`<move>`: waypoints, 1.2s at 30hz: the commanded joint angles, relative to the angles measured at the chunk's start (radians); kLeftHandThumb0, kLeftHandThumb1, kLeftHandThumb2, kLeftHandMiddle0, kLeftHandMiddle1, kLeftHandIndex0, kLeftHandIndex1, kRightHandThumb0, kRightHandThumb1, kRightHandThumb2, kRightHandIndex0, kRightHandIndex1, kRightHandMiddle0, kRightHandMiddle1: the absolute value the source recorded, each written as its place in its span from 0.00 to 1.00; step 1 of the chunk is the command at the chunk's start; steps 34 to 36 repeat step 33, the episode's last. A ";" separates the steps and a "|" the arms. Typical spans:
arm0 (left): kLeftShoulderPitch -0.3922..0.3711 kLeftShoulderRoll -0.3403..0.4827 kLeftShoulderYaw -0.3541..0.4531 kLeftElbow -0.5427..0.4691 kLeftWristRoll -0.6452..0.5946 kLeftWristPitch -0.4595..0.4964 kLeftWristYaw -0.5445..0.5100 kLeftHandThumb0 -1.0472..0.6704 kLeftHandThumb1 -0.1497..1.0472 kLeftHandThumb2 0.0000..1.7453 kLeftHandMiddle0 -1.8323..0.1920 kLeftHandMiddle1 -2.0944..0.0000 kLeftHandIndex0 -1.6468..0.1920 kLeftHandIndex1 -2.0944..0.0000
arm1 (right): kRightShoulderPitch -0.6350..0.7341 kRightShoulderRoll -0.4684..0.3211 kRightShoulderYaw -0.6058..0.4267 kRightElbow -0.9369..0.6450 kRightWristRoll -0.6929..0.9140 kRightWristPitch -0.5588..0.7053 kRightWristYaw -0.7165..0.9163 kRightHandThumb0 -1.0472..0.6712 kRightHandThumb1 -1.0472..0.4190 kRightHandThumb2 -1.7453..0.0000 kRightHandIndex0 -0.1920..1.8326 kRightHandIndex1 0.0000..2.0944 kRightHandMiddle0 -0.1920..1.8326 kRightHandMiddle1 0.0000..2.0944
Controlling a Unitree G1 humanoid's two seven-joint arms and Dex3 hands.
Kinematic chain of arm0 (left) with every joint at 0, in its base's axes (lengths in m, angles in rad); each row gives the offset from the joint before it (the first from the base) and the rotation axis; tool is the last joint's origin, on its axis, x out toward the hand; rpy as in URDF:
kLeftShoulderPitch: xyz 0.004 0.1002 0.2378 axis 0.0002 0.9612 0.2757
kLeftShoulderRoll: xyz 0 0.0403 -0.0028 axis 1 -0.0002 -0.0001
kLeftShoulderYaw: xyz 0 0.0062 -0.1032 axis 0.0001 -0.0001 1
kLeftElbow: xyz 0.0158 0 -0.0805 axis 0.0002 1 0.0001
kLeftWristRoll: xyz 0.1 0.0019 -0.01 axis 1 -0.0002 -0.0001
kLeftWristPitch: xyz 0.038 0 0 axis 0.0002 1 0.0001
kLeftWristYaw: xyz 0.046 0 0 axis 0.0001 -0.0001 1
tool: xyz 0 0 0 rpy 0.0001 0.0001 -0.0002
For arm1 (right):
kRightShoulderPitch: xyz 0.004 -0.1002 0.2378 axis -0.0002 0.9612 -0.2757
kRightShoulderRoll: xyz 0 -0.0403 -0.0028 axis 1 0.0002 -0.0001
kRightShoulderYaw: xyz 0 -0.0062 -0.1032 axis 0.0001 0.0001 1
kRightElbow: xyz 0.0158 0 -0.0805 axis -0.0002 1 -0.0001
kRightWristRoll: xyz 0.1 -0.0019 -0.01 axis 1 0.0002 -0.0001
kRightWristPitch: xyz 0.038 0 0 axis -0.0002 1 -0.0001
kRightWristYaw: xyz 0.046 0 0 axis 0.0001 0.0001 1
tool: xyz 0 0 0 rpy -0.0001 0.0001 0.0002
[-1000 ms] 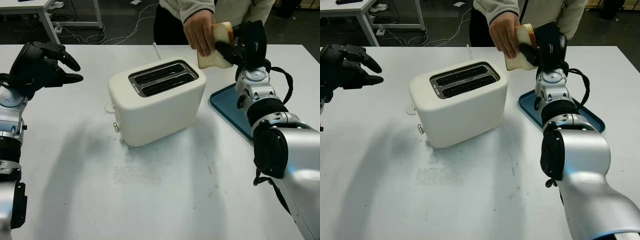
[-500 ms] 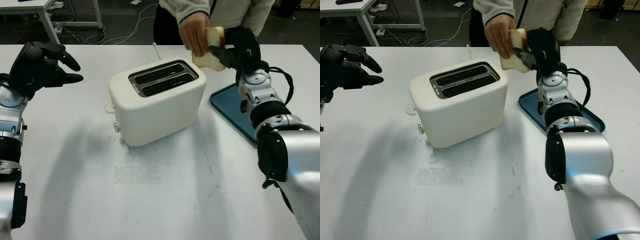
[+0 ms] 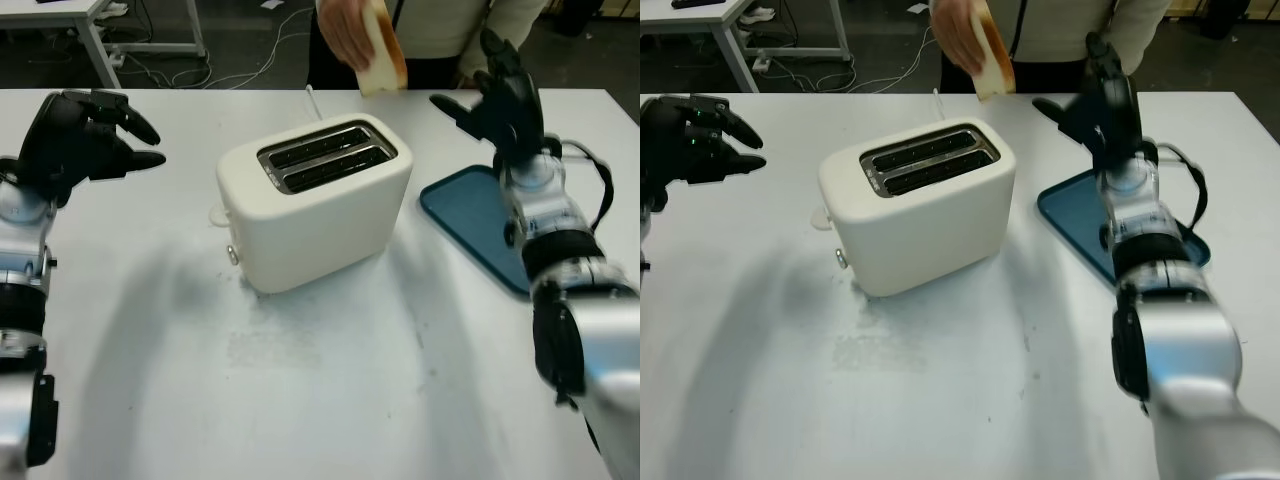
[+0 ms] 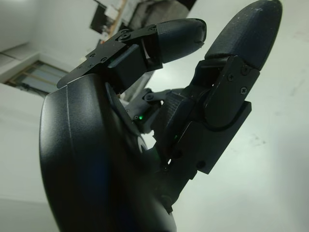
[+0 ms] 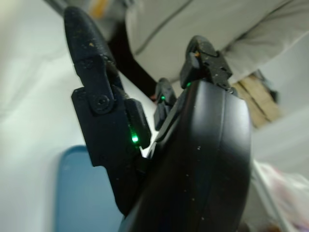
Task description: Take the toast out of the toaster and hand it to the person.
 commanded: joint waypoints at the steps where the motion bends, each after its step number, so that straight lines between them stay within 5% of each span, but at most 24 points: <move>1: 0.081 -0.029 0.022 -0.079 -0.017 -0.006 0.032 0.00 0.75 0.01 0.40 0.52 0.42 0.49 | 0.173 0.035 -0.015 -0.238 0.086 0.048 0.065 0.20 0.10 1.00 0.14 0.01 0.14 0.00; 7: 0.249 -0.150 0.045 -0.228 -0.053 0.029 0.089 0.00 0.73 0.00 0.46 0.46 0.50 0.41 | 0.551 0.139 -0.001 -0.691 0.223 0.156 0.103 0.20 0.09 0.99 0.14 0.01 0.16 0.01; 14: 0.394 -0.245 0.008 -0.402 -0.013 0.046 0.115 0.00 0.74 0.01 0.59 0.35 0.60 0.34 | 0.817 0.294 0.063 -0.853 0.294 0.122 0.134 0.26 0.09 0.95 0.11 0.00 0.13 0.00; 18: 0.463 -0.295 -0.018 -0.522 0.006 0.163 0.129 0.00 0.74 0.00 0.59 0.36 0.60 0.36 | 0.924 0.363 0.100 -0.948 0.294 0.177 0.085 0.26 0.09 0.96 0.12 0.01 0.14 0.00; 29: 0.431 -0.369 -0.057 -0.326 0.159 -0.039 0.336 0.00 0.85 0.01 0.72 0.22 0.78 0.20 | 1.004 0.429 0.137 -1.088 0.254 0.280 -0.022 0.27 0.09 0.96 0.15 0.02 0.16 0.01; 33: 0.425 -0.374 -0.068 -0.354 0.145 0.079 0.296 0.00 0.82 0.00 0.71 0.21 0.77 0.19 | 0.977 0.426 0.125 -1.061 0.255 0.282 -0.019 0.29 0.09 0.95 0.16 0.02 0.17 0.01; 36: 0.425 -0.374 -0.068 -0.354 0.145 0.079 0.296 0.00 0.82 0.00 0.71 0.21 0.77 0.19 | 0.977 0.426 0.125 -1.061 0.255 0.282 -0.019 0.29 0.09 0.95 0.16 0.02 0.17 0.01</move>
